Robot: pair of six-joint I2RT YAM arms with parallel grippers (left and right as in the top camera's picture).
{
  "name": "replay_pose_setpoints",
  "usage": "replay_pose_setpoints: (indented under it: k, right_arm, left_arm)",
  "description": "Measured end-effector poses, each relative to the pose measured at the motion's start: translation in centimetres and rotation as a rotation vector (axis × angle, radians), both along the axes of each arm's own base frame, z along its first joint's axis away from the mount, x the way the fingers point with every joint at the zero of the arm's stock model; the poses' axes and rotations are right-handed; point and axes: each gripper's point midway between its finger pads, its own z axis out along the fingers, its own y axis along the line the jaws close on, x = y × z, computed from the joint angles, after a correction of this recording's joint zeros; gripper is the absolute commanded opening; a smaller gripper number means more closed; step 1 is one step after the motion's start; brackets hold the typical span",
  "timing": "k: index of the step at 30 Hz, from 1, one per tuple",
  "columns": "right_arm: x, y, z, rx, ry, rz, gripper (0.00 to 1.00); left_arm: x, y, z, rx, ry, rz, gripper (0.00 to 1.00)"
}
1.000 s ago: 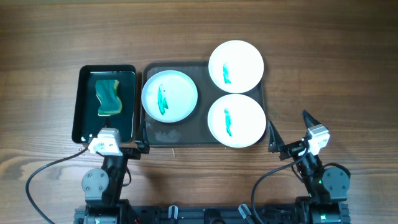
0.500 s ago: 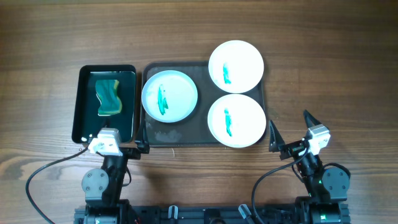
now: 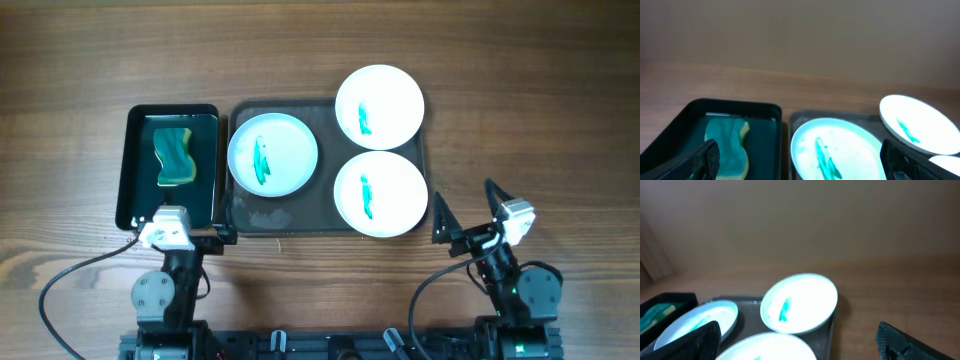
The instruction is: Clean dirty plates on tray and stack at the side
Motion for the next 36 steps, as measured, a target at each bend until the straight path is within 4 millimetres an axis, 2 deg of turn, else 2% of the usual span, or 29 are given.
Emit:
replay_pose_setpoints:
  k: [2,4,6,7,9,13,14,15,18,21,24,28,32,36]
  right_arm:
    - [0.1,0.1,-0.4,0.003,0.04,0.006,1.0]
    - [0.3,0.2,0.0,0.006,0.068,0.012,1.0]
    - [0.9,0.5,1.6,0.006,0.123,0.026,1.0]
    - [1.1,0.5,2.0,0.007,0.133,0.029,1.0]
    - [2.0,0.6,2.3,0.008,0.218,0.033,1.0]
    - [4.4,1.2,3.6,0.018,0.414,0.065,1.0]
    - [4.9,1.6,4.1,0.023,0.448,0.09,1.0]
    - [6.0,1.9,5.1,0.021,0.487,0.106,1.0]
    - [7.2,3.2,6.0,-0.028,0.641,0.21,1.0]
    - [8.6,3.8,6.9,-0.074,0.722,0.282,1.0]
    - [9.3,4.8,7.6,-0.074,0.714,0.358,0.99]
    - [9.0,5.6,6.8,-0.045,0.758,0.412,0.99]
    - [9.5,5.9,5.5,-0.019,0.817,0.391,0.93]
    - [9.6,8.7,2.8,-0.049,0.943,0.365,0.83]
  left_arm:
    - [-0.1,0.2,-0.2,0.004,0.025,0.012,1.0]
    - [-0.1,0.3,0.2,0.005,0.053,0.016,1.0]
    - [0.0,0.2,1.3,0.007,0.094,0.012,1.0]
    - [0.2,0.2,2.7,0.007,0.093,0.01,1.0]
    - [0.2,-0.1,3.5,0.005,0.187,-0.007,1.0]
    - [1.8,-0.3,6.8,0.002,0.354,-0.019,1.0]
    - [2.0,-0.3,7.1,0.002,0.394,-0.021,1.0]
    - [2.5,-0.5,7.7,-0.002,0.506,-0.032,1.0]
    - [3.4,-0.7,7.9,-0.01,0.706,-0.044,1.0]
    - [5.4,-1.2,9.0,-0.038,0.804,-0.06,1.0]
    - [7.4,-2.1,10.3,-0.113,0.806,-0.088,1.0]
    - [8.3,-3.2,10.0,-0.185,0.826,-0.122,1.0]
    - [8.5,-3.4,9.5,-0.208,0.844,-0.125,1.0]
    - [8.9,-2.3,9.4,-0.201,0.84,-0.053,0.99]
